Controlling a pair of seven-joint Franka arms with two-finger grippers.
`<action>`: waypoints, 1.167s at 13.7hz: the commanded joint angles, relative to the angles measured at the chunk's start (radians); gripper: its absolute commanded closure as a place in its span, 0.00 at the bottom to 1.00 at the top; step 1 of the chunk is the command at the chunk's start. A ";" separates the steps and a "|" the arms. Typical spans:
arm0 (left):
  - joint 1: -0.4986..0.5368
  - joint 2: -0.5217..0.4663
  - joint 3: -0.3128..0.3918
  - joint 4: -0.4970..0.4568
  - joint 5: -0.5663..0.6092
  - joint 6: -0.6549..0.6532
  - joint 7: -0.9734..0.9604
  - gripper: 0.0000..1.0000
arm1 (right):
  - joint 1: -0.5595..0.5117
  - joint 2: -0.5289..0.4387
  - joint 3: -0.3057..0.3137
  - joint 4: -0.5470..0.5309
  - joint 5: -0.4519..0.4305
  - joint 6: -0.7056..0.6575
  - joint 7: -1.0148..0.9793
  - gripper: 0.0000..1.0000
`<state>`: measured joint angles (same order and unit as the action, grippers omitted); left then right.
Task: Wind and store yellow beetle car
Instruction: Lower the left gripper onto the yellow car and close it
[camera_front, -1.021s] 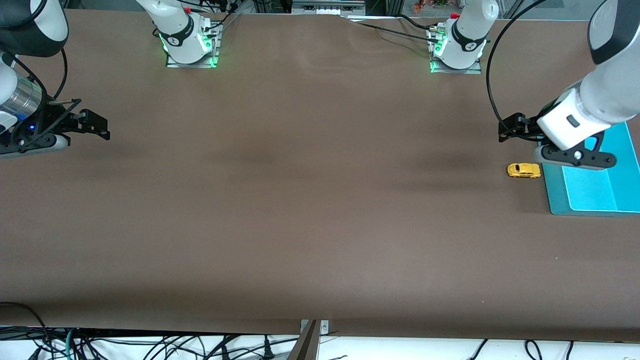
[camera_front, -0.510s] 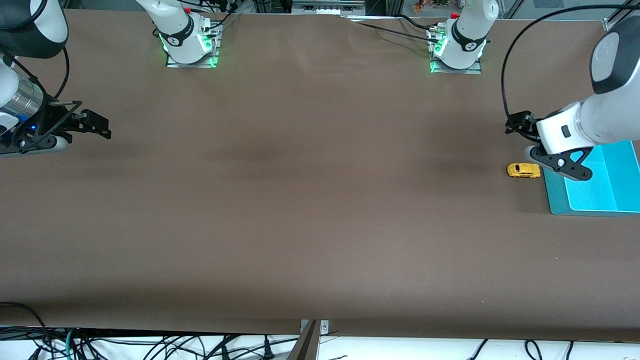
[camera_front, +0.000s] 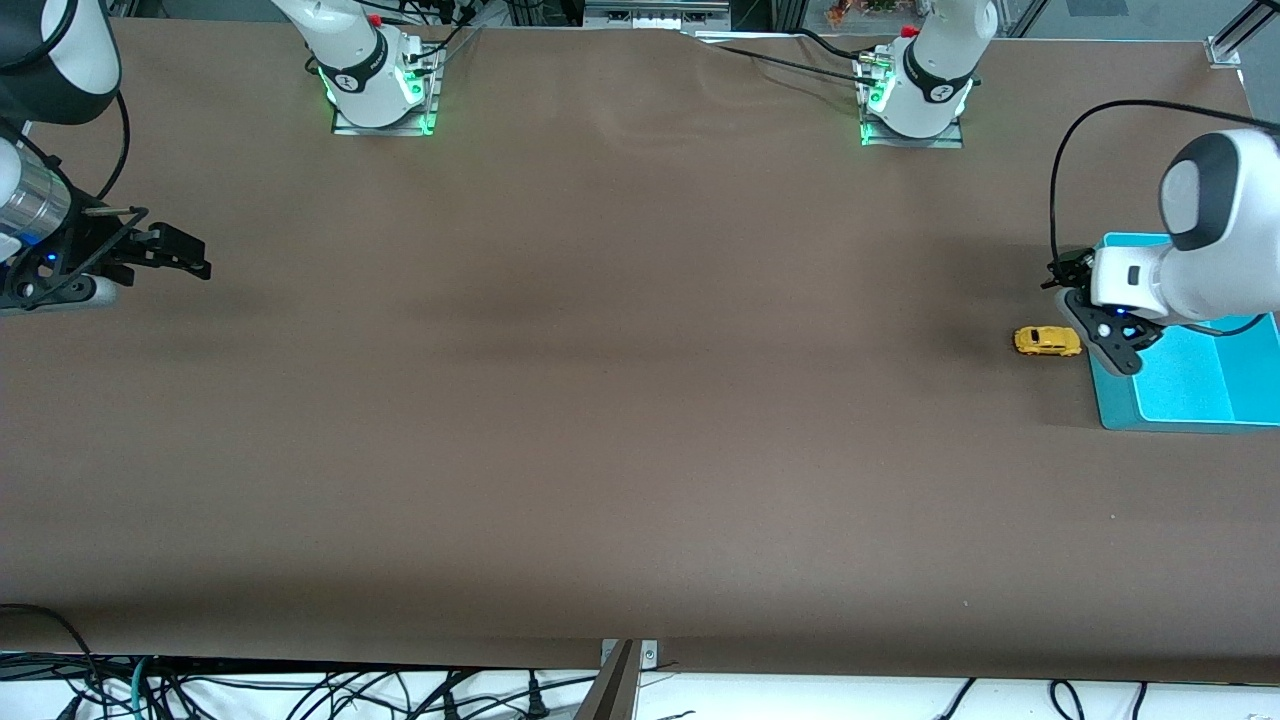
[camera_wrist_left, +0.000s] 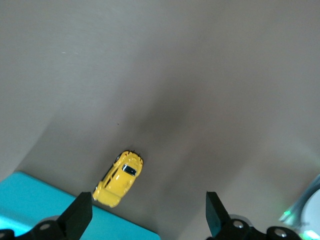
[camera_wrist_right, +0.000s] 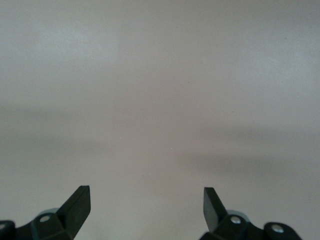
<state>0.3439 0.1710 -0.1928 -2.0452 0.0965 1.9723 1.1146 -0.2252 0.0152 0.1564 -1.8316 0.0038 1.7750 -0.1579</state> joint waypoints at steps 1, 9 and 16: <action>0.050 -0.025 -0.010 -0.131 0.057 0.133 0.254 0.00 | 0.007 0.003 -0.003 0.015 0.001 -0.008 0.008 0.00; 0.170 0.084 -0.010 -0.274 0.227 0.575 0.557 0.00 | 0.004 0.011 -0.001 0.066 0.013 -0.009 -0.006 0.00; 0.245 0.226 -0.010 -0.306 0.269 0.818 0.554 0.00 | 0.001 0.020 -0.005 0.068 0.051 -0.006 -0.005 0.00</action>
<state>0.5639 0.3700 -0.1919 -2.3494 0.3393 2.7549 1.6576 -0.2223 0.0225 0.1553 -1.7903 0.0318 1.7777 -0.1592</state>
